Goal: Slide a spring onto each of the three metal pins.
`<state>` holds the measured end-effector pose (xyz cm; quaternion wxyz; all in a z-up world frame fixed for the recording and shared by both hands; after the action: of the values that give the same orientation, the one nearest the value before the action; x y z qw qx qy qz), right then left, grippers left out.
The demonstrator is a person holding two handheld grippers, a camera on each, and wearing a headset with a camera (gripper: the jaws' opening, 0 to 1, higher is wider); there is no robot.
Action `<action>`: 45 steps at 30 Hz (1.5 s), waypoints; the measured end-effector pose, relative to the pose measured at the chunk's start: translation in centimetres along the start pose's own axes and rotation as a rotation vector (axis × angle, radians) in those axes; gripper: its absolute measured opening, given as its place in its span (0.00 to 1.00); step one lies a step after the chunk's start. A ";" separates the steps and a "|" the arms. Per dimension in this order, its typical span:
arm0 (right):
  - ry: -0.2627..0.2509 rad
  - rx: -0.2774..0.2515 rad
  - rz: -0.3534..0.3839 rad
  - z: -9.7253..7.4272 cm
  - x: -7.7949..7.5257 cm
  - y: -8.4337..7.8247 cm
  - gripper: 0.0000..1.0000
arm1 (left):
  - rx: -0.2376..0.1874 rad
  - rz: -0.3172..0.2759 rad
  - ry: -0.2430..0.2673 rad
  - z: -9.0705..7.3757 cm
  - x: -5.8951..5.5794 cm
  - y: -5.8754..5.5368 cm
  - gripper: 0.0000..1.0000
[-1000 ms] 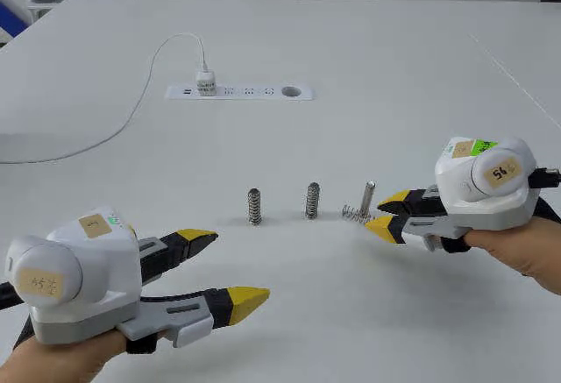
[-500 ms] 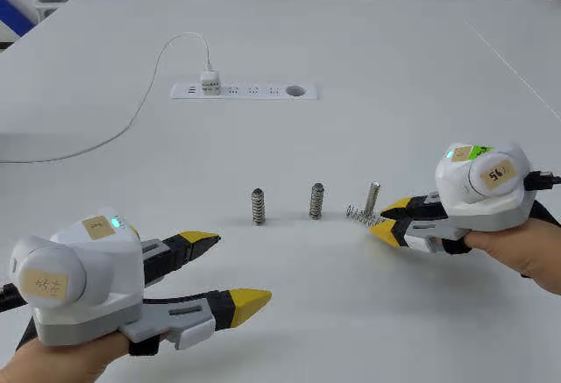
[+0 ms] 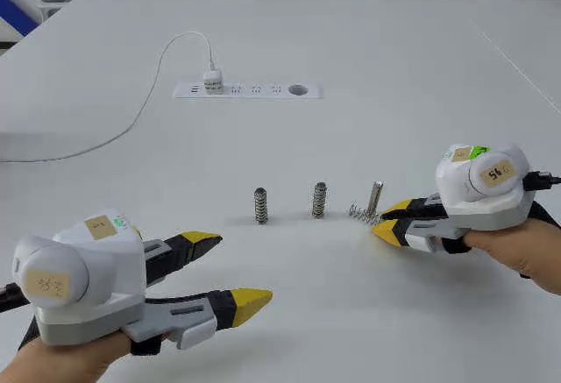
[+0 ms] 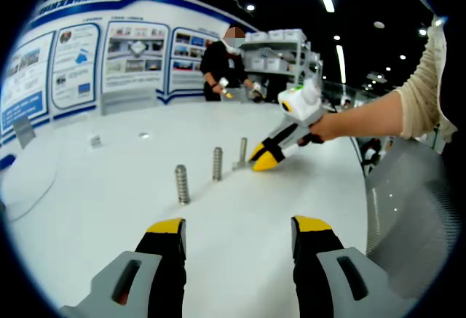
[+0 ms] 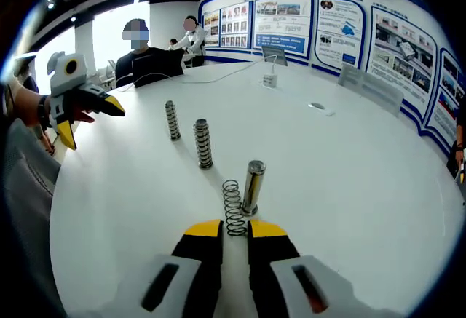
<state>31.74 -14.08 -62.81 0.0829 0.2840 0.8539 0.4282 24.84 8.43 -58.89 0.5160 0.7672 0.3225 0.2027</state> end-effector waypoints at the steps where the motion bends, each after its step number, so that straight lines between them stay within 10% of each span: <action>1: 0.001 0.000 0.001 0.0 0.0 0.0 0.13 | 0.000 0.000 0.000 0.0 0.0 0.0 0.59; 17: 0.014 0.005 -0.007 -0.9 0.8 0.1 0.11 | 0.001 0.006 -0.012 0.2 -0.4 0.0 0.59; 45: 0.194 0.026 -0.167 -1.5 6.6 3.0 0.11 | -0.008 0.067 -0.067 1.4 -1.5 1.0 0.54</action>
<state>26.94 -10.01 -58.90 0.0316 0.1703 0.8841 0.4341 24.97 6.18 -58.44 0.5224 0.7819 0.2785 0.1953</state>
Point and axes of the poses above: the centre of the closed fingertips' face, and the gripper's own axes: z roughly forward along the fingers, x roughly to its left, y roughly out of its top, the point moved 4 cm from there along -z, roughly backward along the fingers, and after that the axes turned 13 degrees about y, right-handed, at the moved point
